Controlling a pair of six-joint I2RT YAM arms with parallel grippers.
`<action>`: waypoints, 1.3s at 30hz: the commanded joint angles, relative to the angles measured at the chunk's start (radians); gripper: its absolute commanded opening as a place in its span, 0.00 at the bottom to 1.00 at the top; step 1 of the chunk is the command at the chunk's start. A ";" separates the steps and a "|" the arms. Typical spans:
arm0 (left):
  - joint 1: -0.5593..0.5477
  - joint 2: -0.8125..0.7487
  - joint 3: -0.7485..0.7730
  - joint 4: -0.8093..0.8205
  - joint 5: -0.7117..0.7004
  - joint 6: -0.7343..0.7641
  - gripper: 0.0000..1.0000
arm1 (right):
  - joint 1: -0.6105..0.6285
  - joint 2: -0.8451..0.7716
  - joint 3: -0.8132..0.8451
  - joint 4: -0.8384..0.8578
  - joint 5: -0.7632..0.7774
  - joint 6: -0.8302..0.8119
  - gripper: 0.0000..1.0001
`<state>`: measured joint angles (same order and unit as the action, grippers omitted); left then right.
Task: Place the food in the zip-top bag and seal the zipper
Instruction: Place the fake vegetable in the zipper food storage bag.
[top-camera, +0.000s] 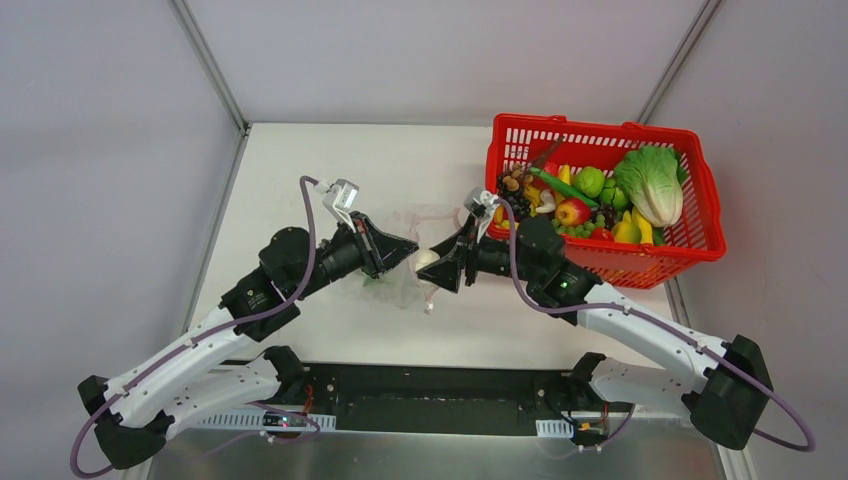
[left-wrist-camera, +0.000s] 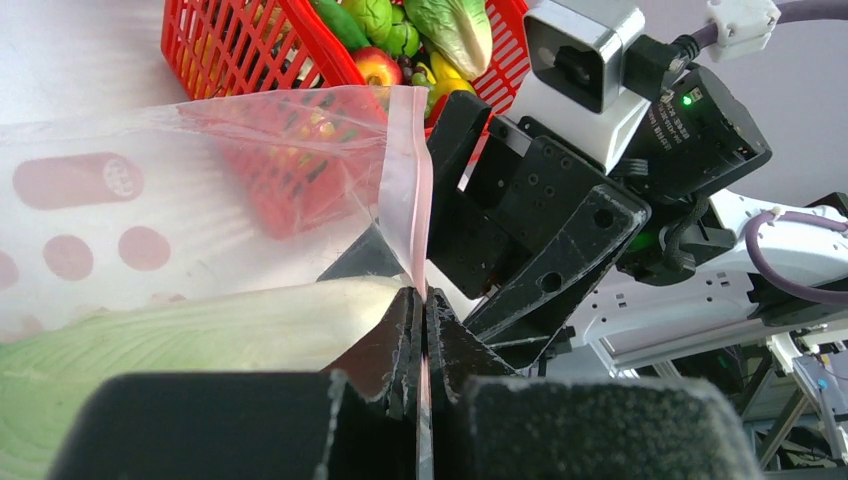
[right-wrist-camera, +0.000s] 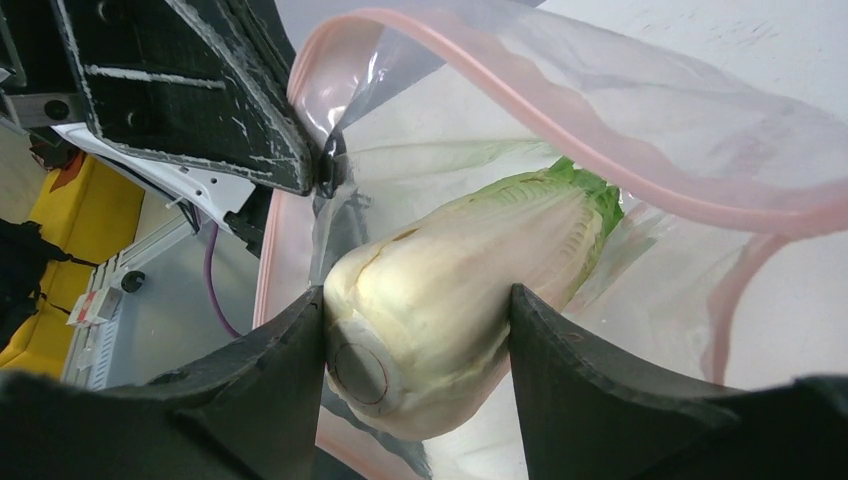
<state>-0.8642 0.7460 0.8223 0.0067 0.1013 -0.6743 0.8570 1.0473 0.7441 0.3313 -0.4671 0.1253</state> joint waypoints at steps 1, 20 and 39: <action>-0.006 -0.006 -0.001 0.091 0.028 -0.013 0.00 | 0.011 0.000 0.025 0.145 -0.004 0.005 0.14; -0.005 -0.117 -0.051 -0.102 -0.145 0.087 0.00 | -0.052 -0.041 -0.015 0.284 -0.137 0.285 0.13; -0.005 -0.070 -0.047 0.070 -0.004 0.065 0.00 | 0.018 0.097 -0.036 0.322 -0.058 0.097 0.16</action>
<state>-0.8642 0.6899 0.7734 -0.0345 0.0689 -0.5884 0.8394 1.1702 0.7216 0.5415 -0.5888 0.3489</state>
